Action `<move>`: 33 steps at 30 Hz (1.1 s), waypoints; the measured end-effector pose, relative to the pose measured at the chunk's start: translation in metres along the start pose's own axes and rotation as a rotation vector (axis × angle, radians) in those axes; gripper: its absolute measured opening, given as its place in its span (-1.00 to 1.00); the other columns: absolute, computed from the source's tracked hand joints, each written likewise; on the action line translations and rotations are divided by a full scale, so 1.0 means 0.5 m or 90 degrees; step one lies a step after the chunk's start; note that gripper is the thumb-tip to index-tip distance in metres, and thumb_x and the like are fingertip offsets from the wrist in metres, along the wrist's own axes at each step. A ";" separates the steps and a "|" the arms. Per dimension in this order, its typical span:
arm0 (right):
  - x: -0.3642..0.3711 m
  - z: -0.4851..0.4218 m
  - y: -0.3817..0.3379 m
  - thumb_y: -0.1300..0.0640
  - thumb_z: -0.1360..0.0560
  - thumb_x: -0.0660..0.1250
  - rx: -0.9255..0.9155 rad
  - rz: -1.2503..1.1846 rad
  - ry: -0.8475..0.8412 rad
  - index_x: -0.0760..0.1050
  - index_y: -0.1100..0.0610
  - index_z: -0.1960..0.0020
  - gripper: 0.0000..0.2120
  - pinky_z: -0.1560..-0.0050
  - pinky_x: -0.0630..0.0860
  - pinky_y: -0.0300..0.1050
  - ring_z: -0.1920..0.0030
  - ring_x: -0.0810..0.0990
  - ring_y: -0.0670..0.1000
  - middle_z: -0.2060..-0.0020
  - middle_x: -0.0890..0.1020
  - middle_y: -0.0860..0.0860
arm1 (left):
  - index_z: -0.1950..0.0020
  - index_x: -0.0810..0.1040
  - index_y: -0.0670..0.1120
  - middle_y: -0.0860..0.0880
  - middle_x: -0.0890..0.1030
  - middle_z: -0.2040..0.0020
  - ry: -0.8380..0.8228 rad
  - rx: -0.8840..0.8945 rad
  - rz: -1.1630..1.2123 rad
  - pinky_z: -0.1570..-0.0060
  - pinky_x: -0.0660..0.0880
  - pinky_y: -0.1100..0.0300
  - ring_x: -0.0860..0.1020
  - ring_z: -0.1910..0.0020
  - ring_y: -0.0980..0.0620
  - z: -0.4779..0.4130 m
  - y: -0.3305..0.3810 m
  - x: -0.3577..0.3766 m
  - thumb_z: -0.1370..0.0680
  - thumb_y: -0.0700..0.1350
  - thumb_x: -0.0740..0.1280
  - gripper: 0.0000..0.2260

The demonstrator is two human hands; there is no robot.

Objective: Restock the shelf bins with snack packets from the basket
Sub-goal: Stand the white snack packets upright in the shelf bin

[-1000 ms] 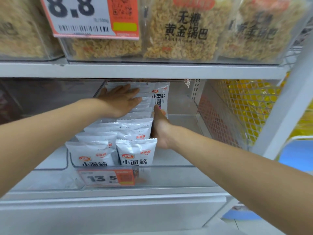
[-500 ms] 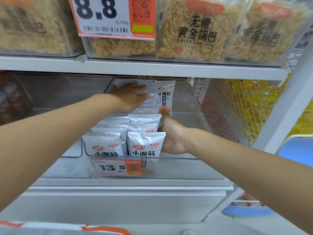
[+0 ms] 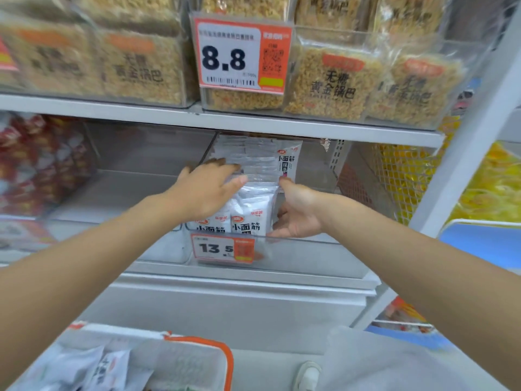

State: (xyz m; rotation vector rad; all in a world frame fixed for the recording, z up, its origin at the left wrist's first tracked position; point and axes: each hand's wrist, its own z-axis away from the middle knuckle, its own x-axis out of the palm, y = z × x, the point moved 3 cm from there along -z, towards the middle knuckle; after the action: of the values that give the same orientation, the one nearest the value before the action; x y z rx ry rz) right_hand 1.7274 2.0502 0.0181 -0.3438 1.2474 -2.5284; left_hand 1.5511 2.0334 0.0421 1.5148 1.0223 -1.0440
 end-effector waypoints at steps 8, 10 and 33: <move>-0.047 0.030 0.010 -0.05 -0.60 0.22 -0.385 0.263 0.325 0.56 0.11 -0.03 -0.74 0.11 0.46 -0.26 0.17 0.51 -0.07 0.22 0.55 -0.06 | -0.10 0.58 0.15 0.15 0.46 -0.27 0.138 0.104 0.080 -0.35 0.10 0.07 0.30 -0.37 0.12 0.079 0.006 -0.009 -0.55 0.19 0.28 -0.78; -0.036 0.059 0.012 0.10 -0.53 0.36 -0.540 0.303 0.284 0.57 0.10 0.15 -0.90 0.26 0.38 -0.37 0.31 0.45 -0.17 0.30 0.57 -0.07 | 0.00 0.57 0.17 0.19 0.48 -0.19 0.124 0.106 0.090 -0.33 0.10 0.08 0.31 -0.32 0.14 0.083 0.012 -0.008 -0.48 0.23 0.35 -0.80; 0.144 0.109 0.127 0.12 -0.43 0.36 -0.734 0.655 0.269 0.40 0.03 0.17 -0.87 0.25 0.46 -0.02 0.25 0.43 -0.04 0.28 0.44 -0.13 | 0.20 0.42 -0.02 0.05 0.46 0.30 0.367 -0.125 0.217 0.25 0.38 0.09 0.44 0.26 0.02 0.245 -0.013 0.012 -0.45 -0.14 0.34 -0.89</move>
State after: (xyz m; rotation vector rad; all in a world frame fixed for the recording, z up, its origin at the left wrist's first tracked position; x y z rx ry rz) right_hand 1.6894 1.9475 0.0055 0.5289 2.1615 -0.8778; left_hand 1.5316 1.9148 0.0178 1.7874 1.1562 -0.2560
